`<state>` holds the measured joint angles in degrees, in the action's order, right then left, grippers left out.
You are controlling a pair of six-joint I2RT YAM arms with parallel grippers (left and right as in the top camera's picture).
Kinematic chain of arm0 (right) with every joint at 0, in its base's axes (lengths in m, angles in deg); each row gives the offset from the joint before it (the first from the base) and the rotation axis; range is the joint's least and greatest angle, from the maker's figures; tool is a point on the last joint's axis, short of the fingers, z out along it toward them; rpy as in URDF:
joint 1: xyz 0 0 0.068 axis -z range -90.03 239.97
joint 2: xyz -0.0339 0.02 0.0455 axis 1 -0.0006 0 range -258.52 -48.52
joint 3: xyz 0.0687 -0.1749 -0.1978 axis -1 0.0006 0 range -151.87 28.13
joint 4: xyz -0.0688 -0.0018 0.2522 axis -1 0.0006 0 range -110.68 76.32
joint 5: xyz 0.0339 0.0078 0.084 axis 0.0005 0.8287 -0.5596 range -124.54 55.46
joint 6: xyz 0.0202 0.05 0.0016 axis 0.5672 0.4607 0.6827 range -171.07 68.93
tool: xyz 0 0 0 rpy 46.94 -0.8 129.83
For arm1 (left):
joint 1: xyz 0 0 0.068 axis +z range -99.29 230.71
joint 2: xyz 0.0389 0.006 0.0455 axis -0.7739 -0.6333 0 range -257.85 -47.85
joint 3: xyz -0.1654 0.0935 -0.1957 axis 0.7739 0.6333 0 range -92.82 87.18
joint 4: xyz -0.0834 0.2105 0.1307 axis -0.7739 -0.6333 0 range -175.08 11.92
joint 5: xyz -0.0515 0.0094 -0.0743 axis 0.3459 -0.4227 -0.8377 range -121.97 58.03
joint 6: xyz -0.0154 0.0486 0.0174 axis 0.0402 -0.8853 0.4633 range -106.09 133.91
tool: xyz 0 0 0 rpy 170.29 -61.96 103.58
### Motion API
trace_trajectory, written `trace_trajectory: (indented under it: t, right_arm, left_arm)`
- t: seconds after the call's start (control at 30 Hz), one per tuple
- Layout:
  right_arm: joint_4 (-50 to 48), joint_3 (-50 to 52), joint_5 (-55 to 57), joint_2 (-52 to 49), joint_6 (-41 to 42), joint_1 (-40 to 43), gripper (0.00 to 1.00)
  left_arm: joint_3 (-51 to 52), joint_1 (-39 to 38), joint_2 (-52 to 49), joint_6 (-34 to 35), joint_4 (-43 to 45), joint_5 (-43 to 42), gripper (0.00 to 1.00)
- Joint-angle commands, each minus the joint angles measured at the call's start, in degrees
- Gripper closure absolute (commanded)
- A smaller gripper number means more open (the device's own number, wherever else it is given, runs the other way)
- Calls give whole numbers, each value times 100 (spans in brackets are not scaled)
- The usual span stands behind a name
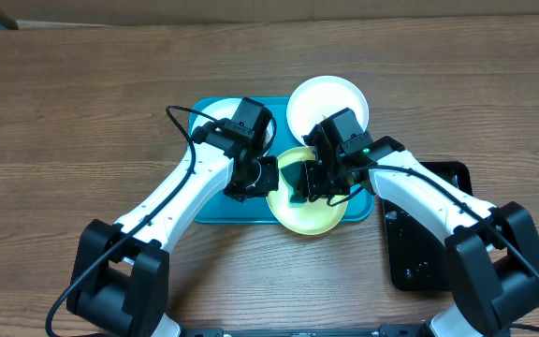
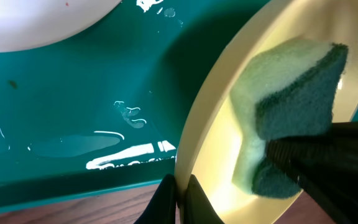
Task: Clean dirty plates on tray and stack at the side
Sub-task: 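Scrub the yellow plate's face with the sponge held in the right gripper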
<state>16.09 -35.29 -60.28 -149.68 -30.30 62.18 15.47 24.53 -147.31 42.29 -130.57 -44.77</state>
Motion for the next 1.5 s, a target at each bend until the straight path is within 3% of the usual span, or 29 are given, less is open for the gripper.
trace_trajectory:
  t: [0.0, 0.6, 0.73, 1.03, 1.3, 1.47]
  right_arm:
    - [146, -68, 841, -109, 393, 79, 96]
    - [612, -68, 962, -109, 597, 205, 95]
    - [660, -184, 496, -61, 431, 205, 95]
    - [1875, -1392, 1749, 743, 479, 372, 95]
    - [2573, -1504, 1862, 1036, 476, 1043, 94]
    - [2605, -1416, 1113, 1027, -391, 1113, 94]
  left_arm:
    - [-2, -22, 9, 164, -42, 166, 96]
    - [-2, -22, 9, 188, -146, 407, 96]
    - [-2, -22, 9, 188, -111, 450, 96]
    - [-2, -11, 9, 201, -83, 599, 96]
    - [-2, -11, 9, 203, -83, 599, 96]
    - [-2, -11, 9, 203, -70, 599, 96]
